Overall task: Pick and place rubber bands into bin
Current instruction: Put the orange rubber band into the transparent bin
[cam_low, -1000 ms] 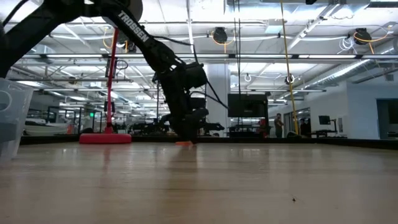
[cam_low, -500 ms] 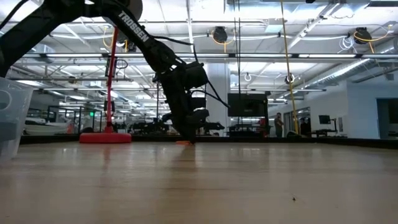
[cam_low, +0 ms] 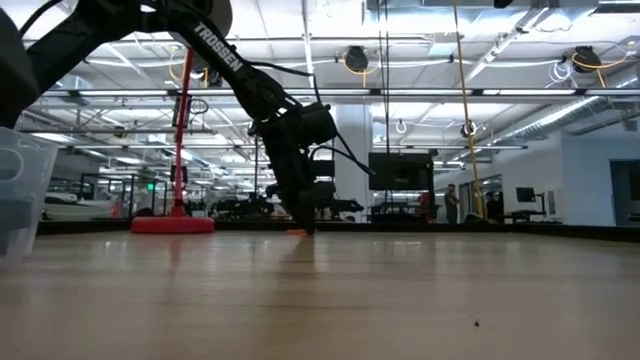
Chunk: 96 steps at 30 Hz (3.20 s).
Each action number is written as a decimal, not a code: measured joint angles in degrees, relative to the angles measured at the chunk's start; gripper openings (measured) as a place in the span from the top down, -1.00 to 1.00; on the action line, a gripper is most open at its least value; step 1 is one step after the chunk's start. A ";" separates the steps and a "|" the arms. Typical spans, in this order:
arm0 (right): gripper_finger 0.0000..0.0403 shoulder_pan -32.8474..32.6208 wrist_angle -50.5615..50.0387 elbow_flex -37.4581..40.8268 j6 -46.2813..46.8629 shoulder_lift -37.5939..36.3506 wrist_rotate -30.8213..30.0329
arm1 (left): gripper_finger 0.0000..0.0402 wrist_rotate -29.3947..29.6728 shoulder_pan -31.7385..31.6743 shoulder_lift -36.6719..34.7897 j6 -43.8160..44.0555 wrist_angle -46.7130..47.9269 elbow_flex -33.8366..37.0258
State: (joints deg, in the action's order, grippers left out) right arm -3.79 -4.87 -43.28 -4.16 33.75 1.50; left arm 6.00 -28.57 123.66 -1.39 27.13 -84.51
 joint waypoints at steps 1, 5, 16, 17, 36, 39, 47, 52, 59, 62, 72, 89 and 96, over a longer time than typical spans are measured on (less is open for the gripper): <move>0.43 0.00 -0.15 0.00 0.00 0.00 0.02 | 0.88 0.00 -0.01 0.00 -0.18 0.01 0.01; 0.43 0.00 -0.21 0.01 0.00 0.00 0.02 | 0.88 0.02 -0.03 0.00 -1.38 0.03 0.02; 0.43 0.00 -1.24 -0.01 0.01 0.00 0.02 | 0.92 0.05 -0.07 0.00 -4.83 0.21 0.04; 0.43 0.00 -1.54 -0.01 0.01 0.00 0.02 | 0.94 0.07 -0.05 0.00 -6.37 0.25 0.04; 0.43 0.00 -6.73 0.01 0.02 -0.02 -0.16 | 0.99 -0.44 -0.38 -15.58 -8.75 8.20 0.21; 0.43 0.00 -6.77 0.01 0.02 0.03 -0.16 | 0.99 -0.88 0.23 -20.24 -8.54 11.46 0.44; 0.43 0.00 -6.77 0.03 0.02 0.04 -0.16 | 1.00 -1.49 3.74 -29.59 -8.10 16.15 0.28; 0.43 -0.01 -6.67 0.06 0.02 0.05 -0.16 | 1.00 -2.71 7.08 -31.95 -7.47 18.85 0.17; 0.43 0.00 -6.59 0.06 0.49 0.05 -0.16 | 1.00 -4.82 11.34 -32.74 -6.88 20.48 0.11; 0.43 0.00 -6.59 0.06 1.38 0.05 -0.16 | 1.00 -7.96 13.85 -33.38 -6.10 22.25 0.20; 0.43 0.00 -6.59 0.06 1.37 0.08 -0.18 | 1.00 -10.58 24.65 -41.18 2.42 34.16 0.09; 0.43 -0.01 -6.55 0.06 1.33 1.83 -0.21 | 1.00 -7.68 53.70 -44.76 33.36 49.43 2.46; 0.43 -0.02 -5.65 0.06 1.88 3.44 -0.20 | 1.00 -8.89 59.63 -44.81 42.40 40.04 13.40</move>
State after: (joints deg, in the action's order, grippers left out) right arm -3.81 -10.52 -43.22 -2.28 37.20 1.30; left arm -2.89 31.06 78.85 41.01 67.17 -71.11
